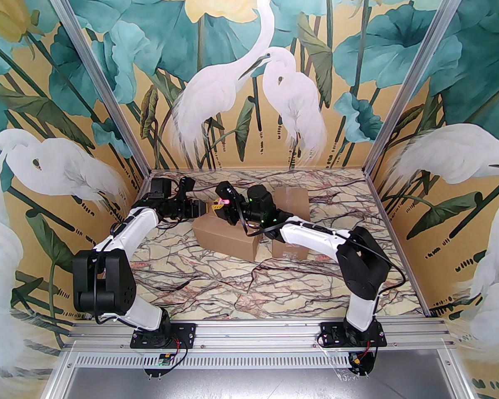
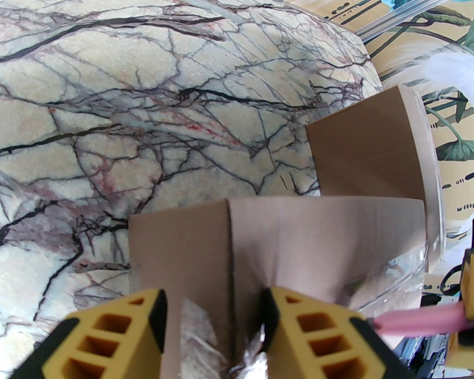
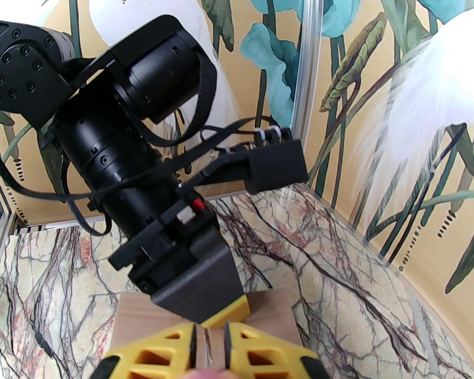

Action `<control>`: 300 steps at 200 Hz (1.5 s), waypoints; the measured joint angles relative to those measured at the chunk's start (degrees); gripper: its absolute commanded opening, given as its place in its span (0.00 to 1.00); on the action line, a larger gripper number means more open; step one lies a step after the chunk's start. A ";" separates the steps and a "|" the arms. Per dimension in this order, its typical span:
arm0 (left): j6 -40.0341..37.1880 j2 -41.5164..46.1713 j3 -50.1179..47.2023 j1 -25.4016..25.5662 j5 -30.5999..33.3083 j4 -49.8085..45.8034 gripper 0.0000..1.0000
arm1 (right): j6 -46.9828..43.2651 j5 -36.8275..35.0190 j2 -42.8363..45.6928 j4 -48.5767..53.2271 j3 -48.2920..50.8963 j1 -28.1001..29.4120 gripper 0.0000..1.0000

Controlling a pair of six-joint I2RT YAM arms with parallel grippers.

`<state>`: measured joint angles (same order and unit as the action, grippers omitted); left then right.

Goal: Unpack the express box

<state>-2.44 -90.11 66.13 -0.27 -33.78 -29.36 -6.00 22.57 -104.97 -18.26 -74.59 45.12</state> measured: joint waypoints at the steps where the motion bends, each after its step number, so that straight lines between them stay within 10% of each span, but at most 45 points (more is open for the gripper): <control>1: 0.00 0.00 0.00 0.00 0.00 0.00 0.45 | 0.00 0.00 0.02 0.07 0.00 0.00 0.00; 300: -2.34 0.04 0.00 0.15 0.35 0.26 0.40 | -4.09 0.24 14.93 5.70 13.81 -4.07 0.00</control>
<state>-4.78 -90.06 66.13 -0.12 -33.43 -29.10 -10.09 22.81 -90.04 -12.56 -60.77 41.06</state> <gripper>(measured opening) 0.407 0.183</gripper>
